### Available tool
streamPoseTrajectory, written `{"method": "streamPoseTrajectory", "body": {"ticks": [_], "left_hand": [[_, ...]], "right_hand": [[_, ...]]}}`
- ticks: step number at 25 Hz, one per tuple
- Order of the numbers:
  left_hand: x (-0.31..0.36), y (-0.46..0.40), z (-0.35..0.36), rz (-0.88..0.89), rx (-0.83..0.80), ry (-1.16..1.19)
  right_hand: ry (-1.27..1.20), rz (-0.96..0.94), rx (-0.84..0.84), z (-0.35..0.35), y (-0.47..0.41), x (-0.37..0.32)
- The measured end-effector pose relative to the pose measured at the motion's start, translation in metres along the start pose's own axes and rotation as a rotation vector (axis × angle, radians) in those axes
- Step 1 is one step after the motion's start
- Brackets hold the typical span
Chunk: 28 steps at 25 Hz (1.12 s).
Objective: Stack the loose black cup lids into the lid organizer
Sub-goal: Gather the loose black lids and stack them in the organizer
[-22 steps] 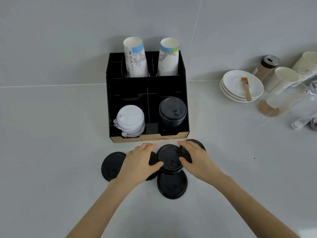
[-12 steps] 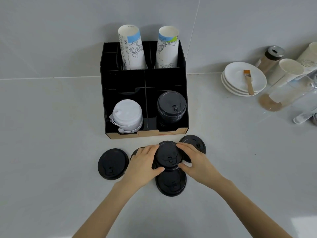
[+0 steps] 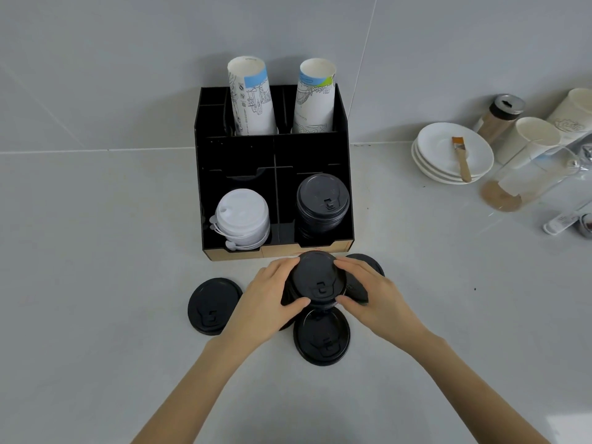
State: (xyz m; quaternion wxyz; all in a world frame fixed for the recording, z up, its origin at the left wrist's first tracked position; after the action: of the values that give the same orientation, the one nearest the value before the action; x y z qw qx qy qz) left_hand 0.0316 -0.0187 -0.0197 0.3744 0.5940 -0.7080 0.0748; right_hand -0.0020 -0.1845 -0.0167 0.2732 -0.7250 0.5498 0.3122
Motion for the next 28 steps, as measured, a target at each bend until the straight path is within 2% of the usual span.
{"method": "streamPoseTrajectory", "body": {"ticks": [5,12,21,28], "left_hand": [[0.014,-0.001,-0.020,0.074,0.103,0.104],[0.033,-0.026,-0.042,0.118,0.140,0.130],[0.049,-0.078,-0.053,0.082,0.197,0.108],[0.041,-0.096,-0.049,0.031,0.195,0.124]], "right_hand": [[-0.011,-0.051,0.092,-0.020,-0.010,-0.016],[0.047,-0.092,0.138,-0.044,-0.038,-0.020],[0.112,-0.085,0.112,-0.070,-0.091,0.000],[0.133,-0.091,0.050,-0.065,-0.110,0.015]]}}
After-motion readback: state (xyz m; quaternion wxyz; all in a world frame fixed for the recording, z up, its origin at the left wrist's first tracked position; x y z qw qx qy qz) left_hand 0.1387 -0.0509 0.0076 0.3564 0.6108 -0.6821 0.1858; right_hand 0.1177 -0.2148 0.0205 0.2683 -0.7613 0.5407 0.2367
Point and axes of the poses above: each hand's wrist, its own y-axis away from the middle knuckle, its own z-axis out of the palm, x = y × z, the point moved 4 cm from there along -y, towards the middle knuckle, and after that the axes turned 13 degrees about -z, right-handed, at the moved point
